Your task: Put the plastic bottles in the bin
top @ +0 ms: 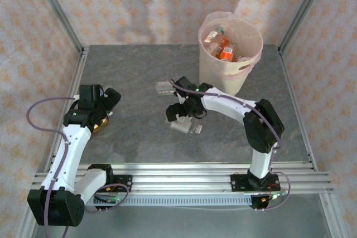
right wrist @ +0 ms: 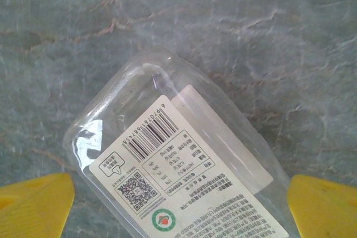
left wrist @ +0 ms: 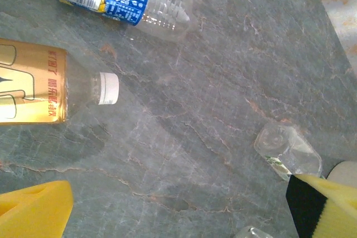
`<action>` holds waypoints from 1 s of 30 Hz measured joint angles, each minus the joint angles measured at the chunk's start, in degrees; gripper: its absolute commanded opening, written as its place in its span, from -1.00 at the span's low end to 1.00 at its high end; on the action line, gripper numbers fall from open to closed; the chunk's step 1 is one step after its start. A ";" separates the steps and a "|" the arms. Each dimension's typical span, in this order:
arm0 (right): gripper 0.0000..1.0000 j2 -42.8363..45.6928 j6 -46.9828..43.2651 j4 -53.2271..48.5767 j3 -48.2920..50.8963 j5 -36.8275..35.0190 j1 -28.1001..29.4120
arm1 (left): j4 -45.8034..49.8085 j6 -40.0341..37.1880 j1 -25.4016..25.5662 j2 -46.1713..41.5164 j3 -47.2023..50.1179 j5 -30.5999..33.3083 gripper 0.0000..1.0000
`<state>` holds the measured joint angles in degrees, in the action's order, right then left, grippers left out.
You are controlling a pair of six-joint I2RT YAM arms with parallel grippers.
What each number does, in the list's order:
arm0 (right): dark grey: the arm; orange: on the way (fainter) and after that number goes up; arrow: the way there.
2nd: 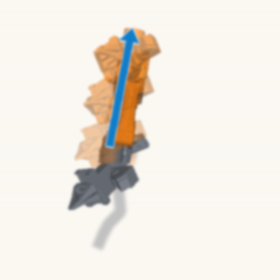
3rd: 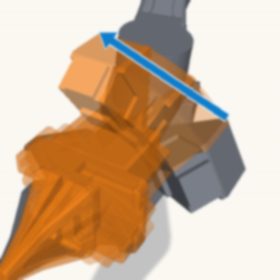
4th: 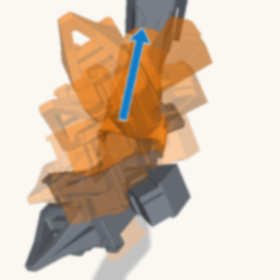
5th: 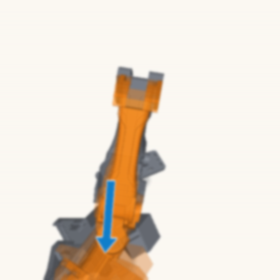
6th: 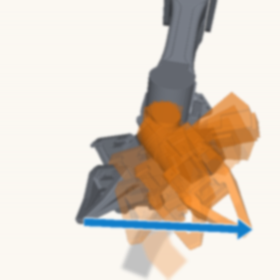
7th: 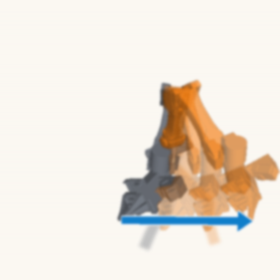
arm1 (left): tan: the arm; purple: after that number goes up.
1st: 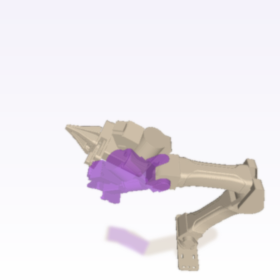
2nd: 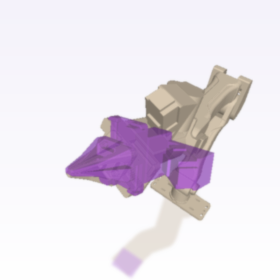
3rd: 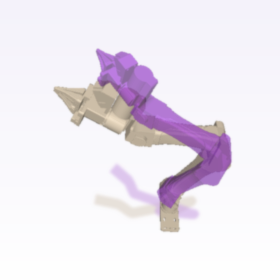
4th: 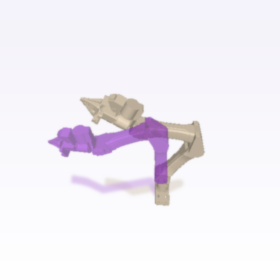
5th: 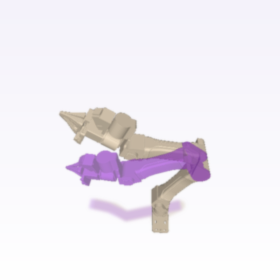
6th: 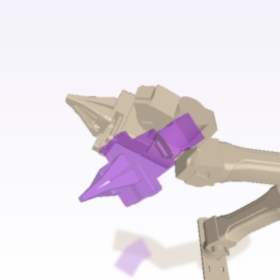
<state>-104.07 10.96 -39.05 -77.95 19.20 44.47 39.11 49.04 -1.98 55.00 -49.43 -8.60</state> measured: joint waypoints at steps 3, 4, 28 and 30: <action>0.98 1.42 -0.15 -0.98 1.44 -1.57 1.01 | -0.17 -0.92 2.34 0.09 -0.04 -0.02 0.99; 0.98 1.99 -0.33 -1.33 1.92 -2.29 1.01 | -0.17 -1.25 3.50 0.20 -0.11 -0.02 0.97; 0.98 8.68 -2.97 -1.81 10.36 -0.17 -9.01 | -8.11 -10.73 45.86 20.81 3.89 2.34 0.33; 0.98 8.68 -2.78 -1.40 10.93 0.31 -9.01 | -8.46 -11.13 46.23 22.91 3.17 2.75 0.29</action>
<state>-95.39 8.19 -40.45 -67.02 19.51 35.46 30.65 37.91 44.25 77.91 -46.26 -5.85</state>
